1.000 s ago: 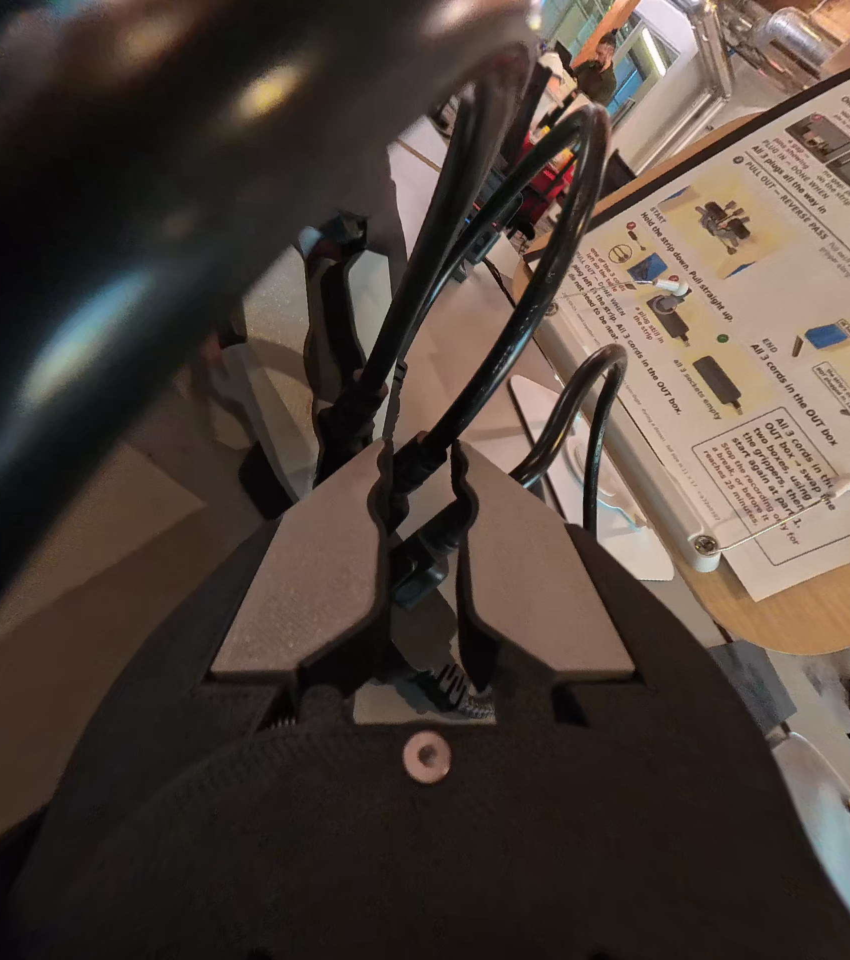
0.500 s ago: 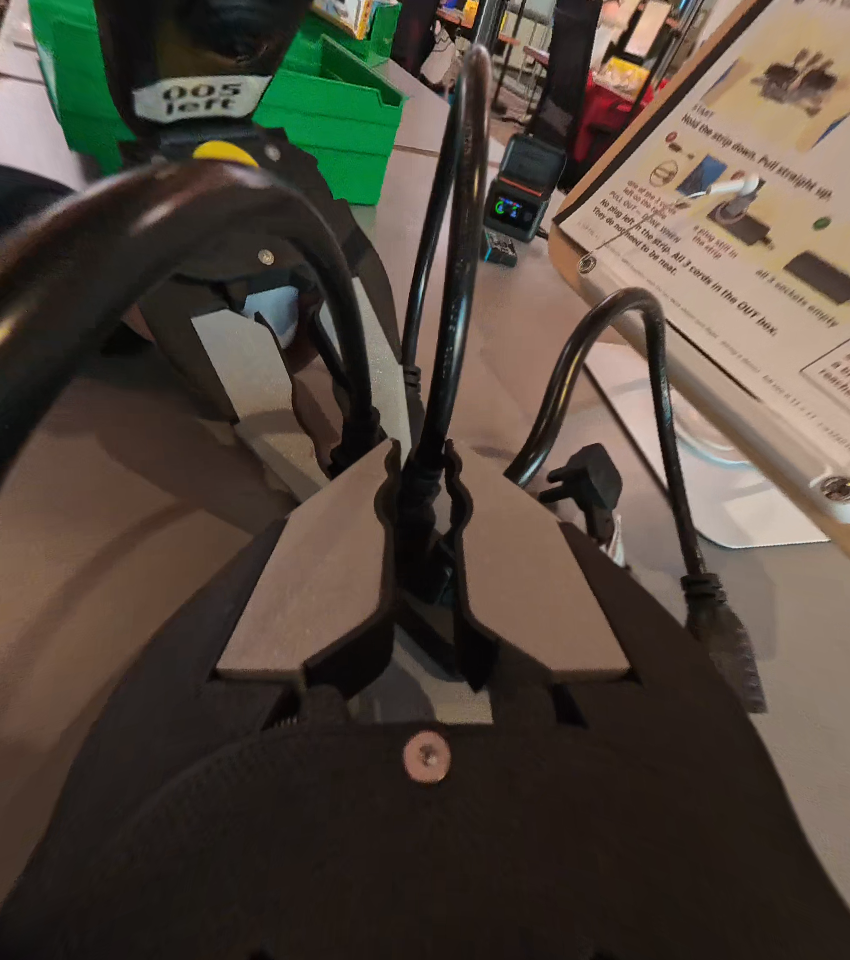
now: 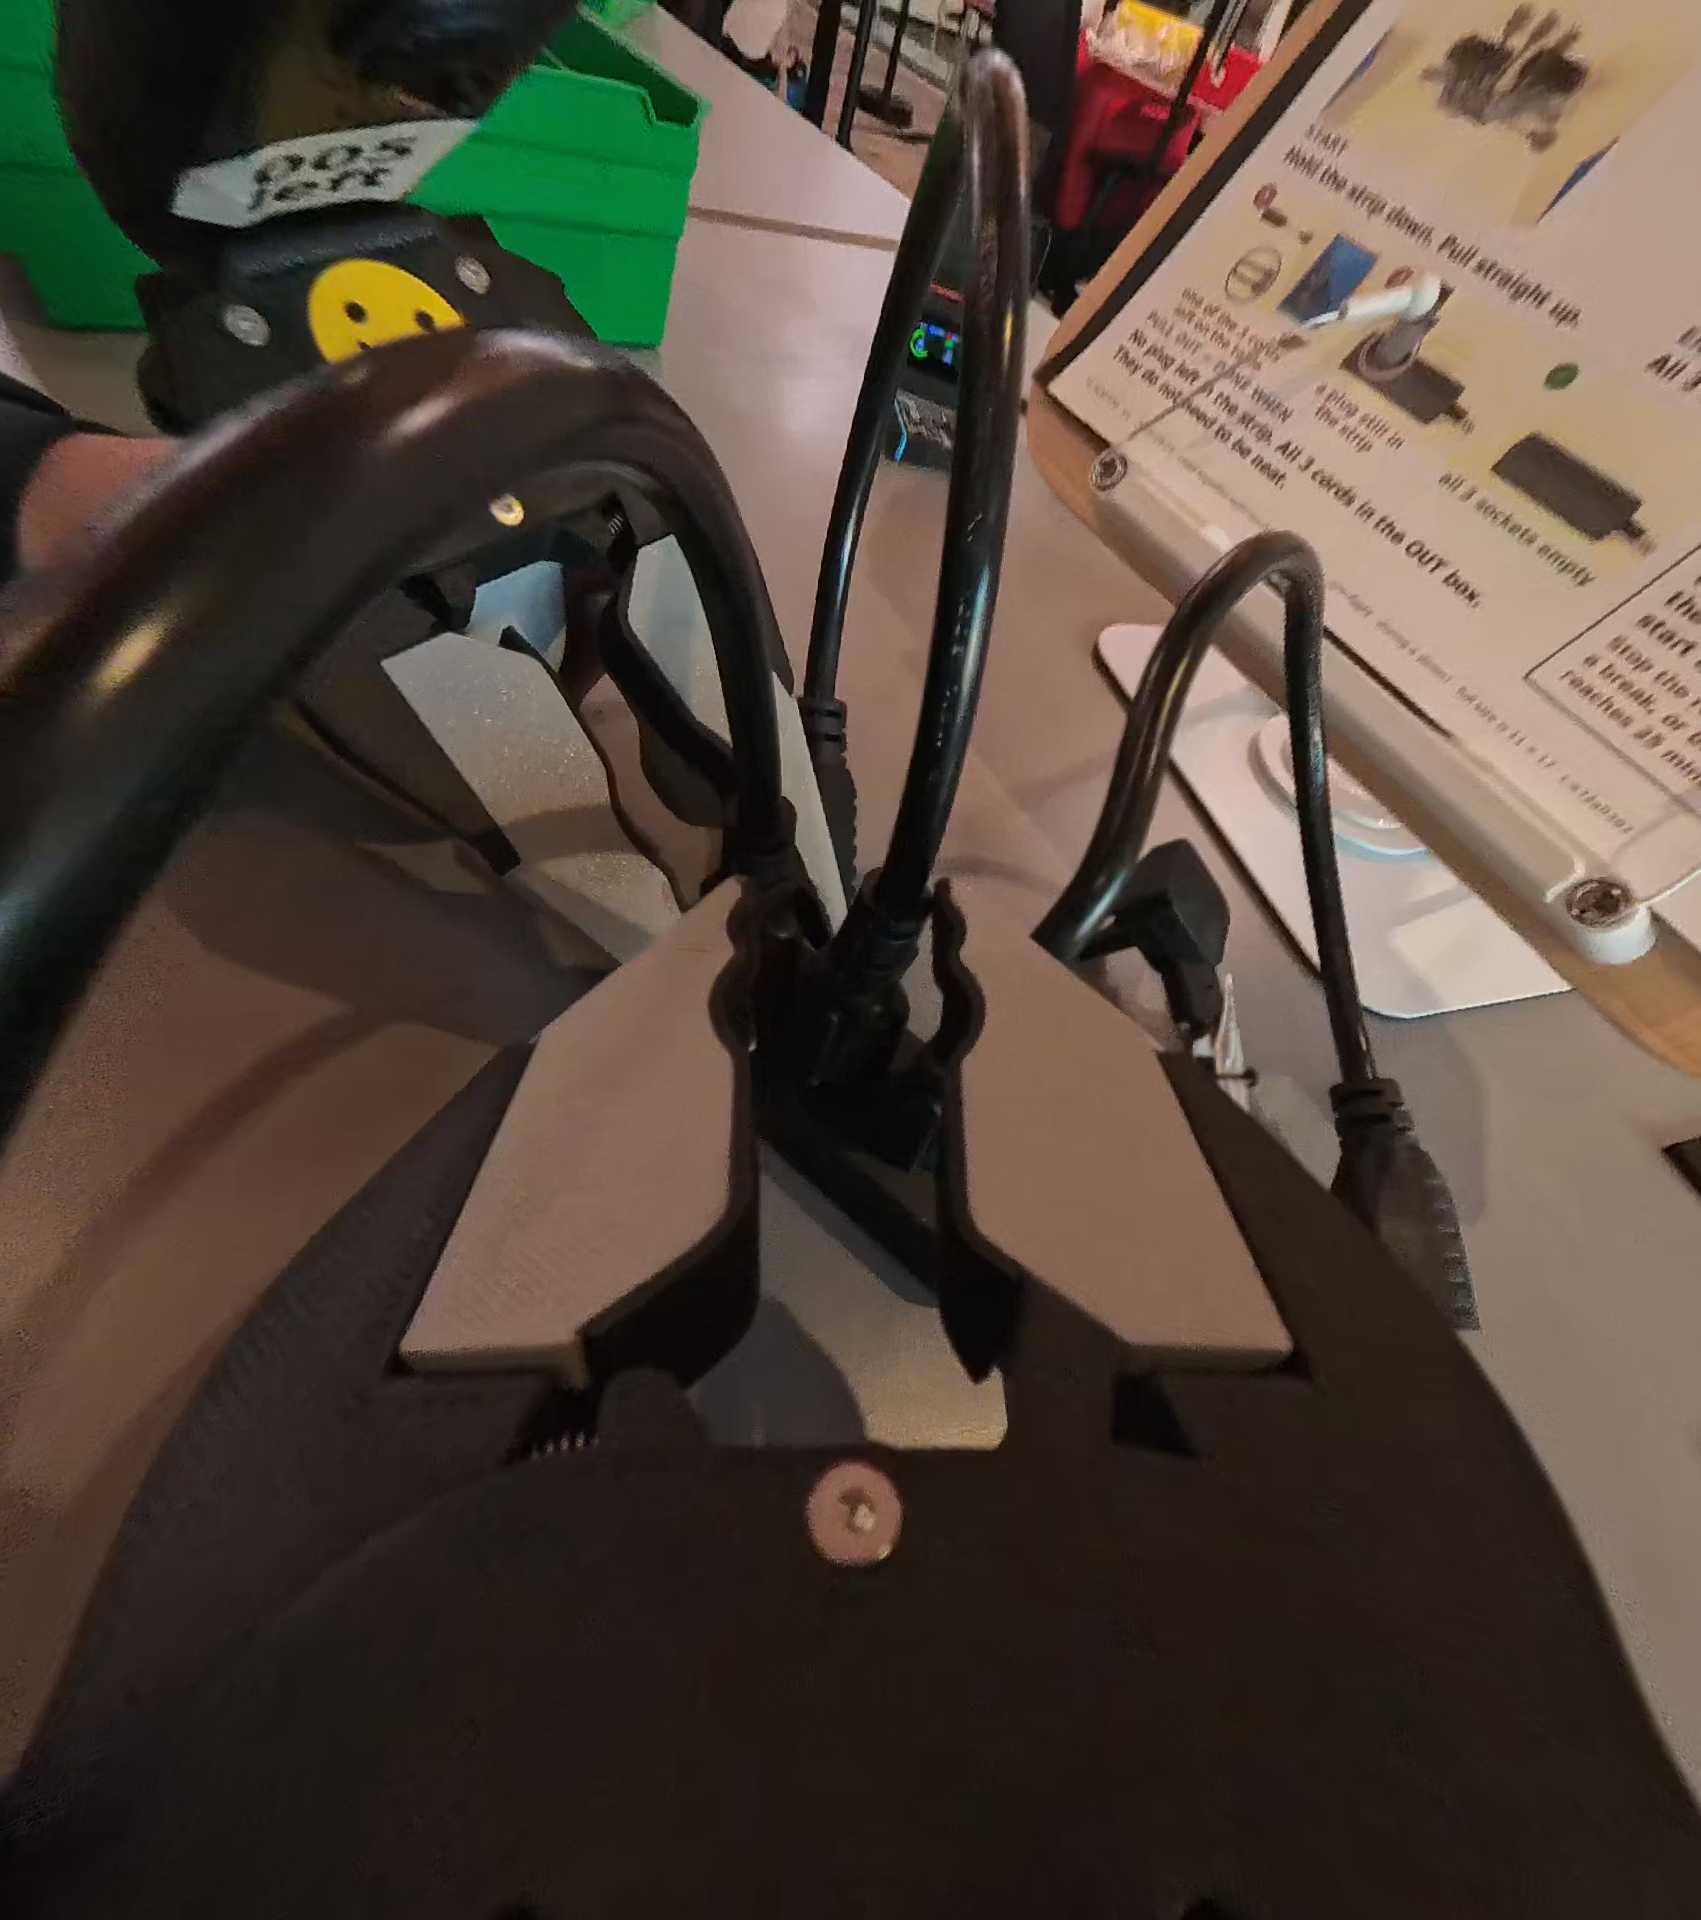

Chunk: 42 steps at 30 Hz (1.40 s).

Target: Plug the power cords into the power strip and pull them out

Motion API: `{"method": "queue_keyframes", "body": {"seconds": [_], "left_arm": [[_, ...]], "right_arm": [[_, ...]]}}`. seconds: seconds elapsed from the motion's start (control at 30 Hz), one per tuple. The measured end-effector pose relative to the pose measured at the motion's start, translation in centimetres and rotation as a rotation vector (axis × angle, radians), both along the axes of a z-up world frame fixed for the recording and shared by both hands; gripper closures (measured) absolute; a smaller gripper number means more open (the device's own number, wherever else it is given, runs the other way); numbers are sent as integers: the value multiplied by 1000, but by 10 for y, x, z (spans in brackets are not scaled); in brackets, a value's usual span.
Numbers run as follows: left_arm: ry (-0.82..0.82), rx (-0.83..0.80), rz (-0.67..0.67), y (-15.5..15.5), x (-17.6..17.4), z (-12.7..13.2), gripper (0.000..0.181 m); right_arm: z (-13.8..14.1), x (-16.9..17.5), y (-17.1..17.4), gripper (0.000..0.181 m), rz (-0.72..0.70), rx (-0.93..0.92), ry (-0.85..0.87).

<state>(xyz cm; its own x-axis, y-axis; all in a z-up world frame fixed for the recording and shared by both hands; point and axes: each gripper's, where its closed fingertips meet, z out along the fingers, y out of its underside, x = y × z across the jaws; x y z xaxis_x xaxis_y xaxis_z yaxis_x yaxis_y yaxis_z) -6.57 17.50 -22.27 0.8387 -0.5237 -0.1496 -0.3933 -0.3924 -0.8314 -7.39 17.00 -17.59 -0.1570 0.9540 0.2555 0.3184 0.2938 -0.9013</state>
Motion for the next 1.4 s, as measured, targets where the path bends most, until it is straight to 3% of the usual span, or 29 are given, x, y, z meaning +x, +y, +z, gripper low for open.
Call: {"method": "queue_keyframes", "body": {"seconds": [0.07,0.17,0.4,0.53,0.73,1.03,1.27,1.4], "left_arm": [[11,5,23,3,1,0,156],[22,11,35,4,3,0,156],[18,9,28,4,4,0,156],[28,18,24,4,4,0,156],[42,26,41,6,1,0,155],[56,35,104,10,-3,1,155],[41,24,159,13,-12,0,155],[61,34,147,12,-9,1,155]], "right_arm": [[-4,-2,5,151,-33,-2,-11],[-3,-4,14,168,-88,-17,4],[-3,-3,12,168,-72,-98,4],[-1,-2,9,162,-36,-240,-7],[-2,-5,15,170,-104,-178,2],[-1,-6,12,158,-113,-260,-16],[0,-7,16,152,-158,-136,8],[-2,-9,21,164,-187,-129,22]]}}
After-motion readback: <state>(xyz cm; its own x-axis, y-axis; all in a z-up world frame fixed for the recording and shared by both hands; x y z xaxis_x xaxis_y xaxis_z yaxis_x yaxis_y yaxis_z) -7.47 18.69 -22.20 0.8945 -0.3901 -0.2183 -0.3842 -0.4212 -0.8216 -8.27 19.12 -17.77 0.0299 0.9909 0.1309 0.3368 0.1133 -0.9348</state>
